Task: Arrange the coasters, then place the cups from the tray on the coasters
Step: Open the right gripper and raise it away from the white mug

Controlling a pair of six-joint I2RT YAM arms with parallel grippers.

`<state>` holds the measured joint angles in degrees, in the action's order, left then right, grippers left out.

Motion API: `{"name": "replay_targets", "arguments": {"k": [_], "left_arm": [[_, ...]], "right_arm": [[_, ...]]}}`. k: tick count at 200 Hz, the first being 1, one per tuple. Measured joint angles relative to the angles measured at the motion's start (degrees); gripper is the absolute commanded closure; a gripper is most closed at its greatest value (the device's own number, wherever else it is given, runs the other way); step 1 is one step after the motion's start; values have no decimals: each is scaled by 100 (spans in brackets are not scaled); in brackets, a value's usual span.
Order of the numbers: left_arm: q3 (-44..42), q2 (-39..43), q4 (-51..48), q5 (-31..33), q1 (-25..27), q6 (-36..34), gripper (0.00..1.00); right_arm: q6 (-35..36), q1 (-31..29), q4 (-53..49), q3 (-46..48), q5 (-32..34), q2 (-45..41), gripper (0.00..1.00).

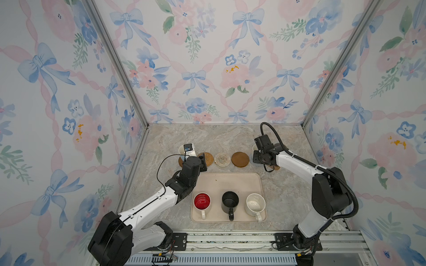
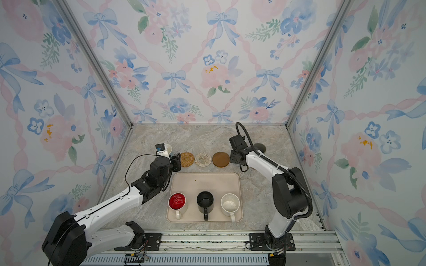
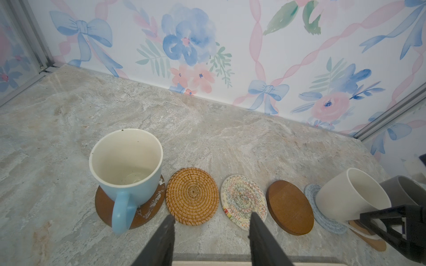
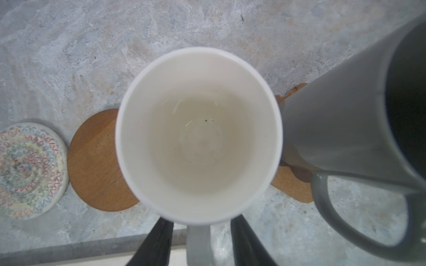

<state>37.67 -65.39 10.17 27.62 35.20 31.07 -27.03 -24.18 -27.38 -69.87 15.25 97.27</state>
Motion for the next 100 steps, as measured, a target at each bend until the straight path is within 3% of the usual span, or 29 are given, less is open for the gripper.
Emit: {"name": "replay_targets", "arguments": {"k": [100], "left_arm": [[-50, 129, -7, 0, -4, -2, 51]], "right_arm": [[-87, -149, -103, 201, 184, -481, 45]]}}
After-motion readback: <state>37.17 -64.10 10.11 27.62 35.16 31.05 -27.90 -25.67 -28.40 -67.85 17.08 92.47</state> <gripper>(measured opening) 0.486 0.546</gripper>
